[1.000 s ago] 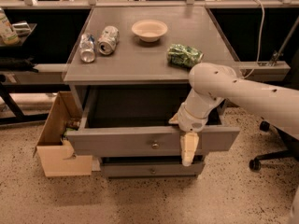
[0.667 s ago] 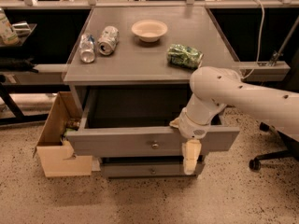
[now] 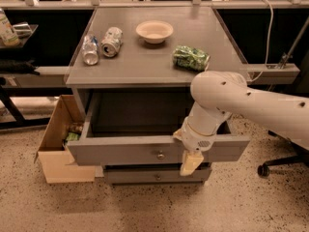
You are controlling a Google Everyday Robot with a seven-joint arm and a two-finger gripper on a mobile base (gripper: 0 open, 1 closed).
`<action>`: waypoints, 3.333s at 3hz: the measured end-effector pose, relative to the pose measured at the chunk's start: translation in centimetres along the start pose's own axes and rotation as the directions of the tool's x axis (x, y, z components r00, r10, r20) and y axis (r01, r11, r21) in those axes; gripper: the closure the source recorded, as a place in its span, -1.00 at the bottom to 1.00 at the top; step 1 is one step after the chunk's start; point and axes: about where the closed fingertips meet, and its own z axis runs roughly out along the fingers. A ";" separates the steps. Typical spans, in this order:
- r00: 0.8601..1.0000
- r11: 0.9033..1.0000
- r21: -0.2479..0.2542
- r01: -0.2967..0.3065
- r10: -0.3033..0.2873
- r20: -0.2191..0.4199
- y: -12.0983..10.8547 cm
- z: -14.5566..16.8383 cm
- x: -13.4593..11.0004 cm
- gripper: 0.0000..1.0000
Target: Open top drawer
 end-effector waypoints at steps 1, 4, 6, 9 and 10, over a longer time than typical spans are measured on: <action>1.000 1.000 0.000 0.000 0.000 0.000 0.0 -0.3 -0.1 0.44; 1.000 1.000 -0.018 0.010 -0.010 0.000 0.2 -0.4 -0.6 0.64; 1.000 1.000 -0.018 0.010 -0.010 0.000 0.2 -0.4 -0.6 -0.29; 1.000 1.000 0.006 0.011 -0.011 0.002 0.0 -1.3 -0.5 -1.00; 1.000 0.995 0.100 0.018 -0.019 0.007 -0.7 -4.6 0.1 -1.00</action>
Offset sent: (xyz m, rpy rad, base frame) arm -0.0261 0.0258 -0.0155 -0.0033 0.0787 0.0747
